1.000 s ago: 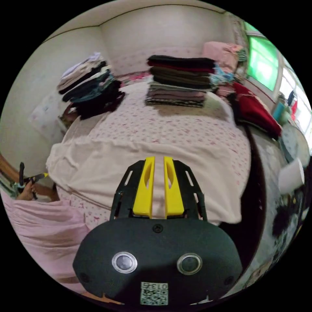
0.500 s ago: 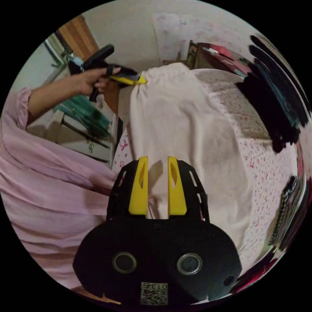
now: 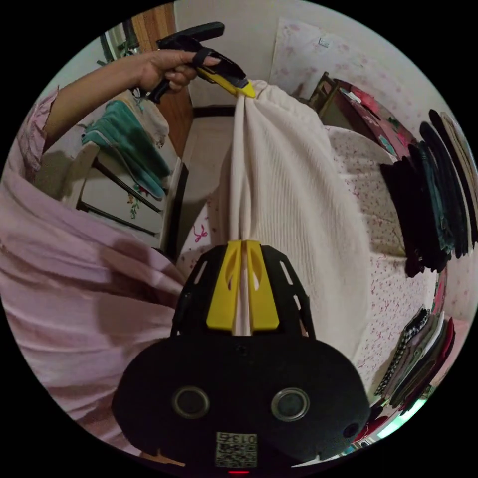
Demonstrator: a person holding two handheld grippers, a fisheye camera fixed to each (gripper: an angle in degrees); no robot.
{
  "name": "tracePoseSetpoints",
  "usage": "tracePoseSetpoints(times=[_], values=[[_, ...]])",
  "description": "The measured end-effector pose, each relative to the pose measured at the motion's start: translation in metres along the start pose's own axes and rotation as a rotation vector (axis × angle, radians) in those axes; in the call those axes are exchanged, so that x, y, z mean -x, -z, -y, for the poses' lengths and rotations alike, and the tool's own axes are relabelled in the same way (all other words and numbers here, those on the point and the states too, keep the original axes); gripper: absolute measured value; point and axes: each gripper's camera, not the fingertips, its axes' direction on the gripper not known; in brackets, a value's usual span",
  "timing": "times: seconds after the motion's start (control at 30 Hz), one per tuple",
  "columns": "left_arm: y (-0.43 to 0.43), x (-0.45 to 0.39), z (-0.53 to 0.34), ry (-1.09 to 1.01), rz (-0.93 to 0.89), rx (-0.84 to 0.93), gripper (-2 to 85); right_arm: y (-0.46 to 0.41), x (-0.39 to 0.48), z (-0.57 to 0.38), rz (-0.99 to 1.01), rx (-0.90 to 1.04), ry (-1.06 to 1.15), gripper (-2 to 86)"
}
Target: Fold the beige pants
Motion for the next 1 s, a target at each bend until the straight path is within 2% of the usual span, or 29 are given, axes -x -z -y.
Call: tracePoseSetpoints(times=[0.1, 0.27, 0.4, 0.5, 0.67, 0.83, 1.0], values=[[-0.034, 0.04, -0.001, 0.08, -0.01, 0.078, 6.4, -0.026, 0.007, 0.005, -0.011, 0.053, 0.041, 2.6], [-0.046, 0.06, -0.022, 0.212, -0.195, -0.065, 7.1, 0.002, 0.008, -0.01, 0.023, -0.007, 0.02, 2.8], [-0.029, 0.034, -0.036, 0.176, -0.107, -0.156, 7.7, 0.028, -0.002, -0.069, 0.008, -0.043, -0.152, 3.2], [-0.029, -0.023, -0.039, -0.009, 0.039, -0.152, 6.7, 0.037, -0.022, -0.132, -0.029, -0.035, -0.396, 3.7], [-0.141, -0.171, -0.049, -0.509, 0.1, 0.15, 7.3, 0.043, -0.043, -0.24, -0.137, 0.048, -0.739, 4.5], [-0.246, -0.271, -0.082, -0.83, 0.093, 0.35, 8.7, 0.057, -0.053, -0.357, -0.142, 0.03, -1.101, 5.7], [-0.319, -0.331, -0.112, -1.05, 0.171, 0.501, 9.0, 0.059, -0.046, -0.419, -0.169, 0.021, -1.203, 7.1]])
